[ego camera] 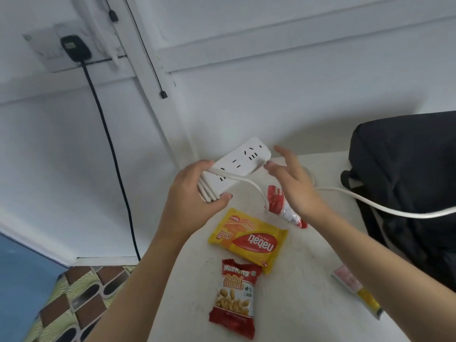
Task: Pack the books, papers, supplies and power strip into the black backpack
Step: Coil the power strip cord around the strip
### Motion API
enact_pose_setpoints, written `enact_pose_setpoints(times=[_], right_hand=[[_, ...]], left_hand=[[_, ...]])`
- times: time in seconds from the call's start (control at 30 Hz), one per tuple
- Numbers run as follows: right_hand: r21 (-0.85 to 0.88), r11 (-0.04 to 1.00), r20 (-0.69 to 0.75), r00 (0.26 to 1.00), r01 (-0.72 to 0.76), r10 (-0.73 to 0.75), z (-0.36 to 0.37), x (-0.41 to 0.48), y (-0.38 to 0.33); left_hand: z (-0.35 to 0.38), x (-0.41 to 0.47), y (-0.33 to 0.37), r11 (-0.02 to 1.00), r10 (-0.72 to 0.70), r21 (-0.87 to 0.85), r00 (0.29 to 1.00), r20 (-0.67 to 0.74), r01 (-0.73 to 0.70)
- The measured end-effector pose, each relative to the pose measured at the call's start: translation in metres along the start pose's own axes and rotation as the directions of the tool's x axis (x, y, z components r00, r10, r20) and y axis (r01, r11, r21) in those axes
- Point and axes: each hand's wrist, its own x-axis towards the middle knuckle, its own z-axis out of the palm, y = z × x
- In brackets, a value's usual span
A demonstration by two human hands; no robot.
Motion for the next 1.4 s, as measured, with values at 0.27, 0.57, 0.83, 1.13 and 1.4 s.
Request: enact_pose_setpoints(times=[0.27, 0.57, 0.83, 1.13, 1.4], right_hand=[[0.293, 0.948, 0.121, 0.989, -0.123, 0.09, 0.007, -0.002, 0.014], [0.41, 0.906, -0.086, 0.994, 0.103, -0.074, 0.0, -0.007, 0.017], [0.219, 0.959, 0.082, 0.976, 0.181, -0.203, -0.021, -0.004, 0.002], [0.365, 0.931, 0.2, 0.978, -0.023, -0.054, -0.033, -0.001, -0.004], [0.369, 0.929, 0.144, 0.985, 0.039, -0.099, -0.031, -0.009, -0.003]], left_hand=[[0.005, -0.009, 0.001, 0.993, -0.058, -0.096, 0.997, 0.055, 0.063], [0.014, -0.013, 0.008, 0.995, -0.03, -0.091, 0.989, 0.142, 0.044], [0.011, -0.017, 0.008, 0.997, 0.005, -0.075, 0.983, 0.184, 0.009], [-0.004, -0.005, 0.018, 0.963, 0.207, 0.125, 0.955, 0.214, -0.237], [-0.001, -0.013, 0.012, 0.983, 0.16, 0.041, 0.951, 0.265, -0.177]])
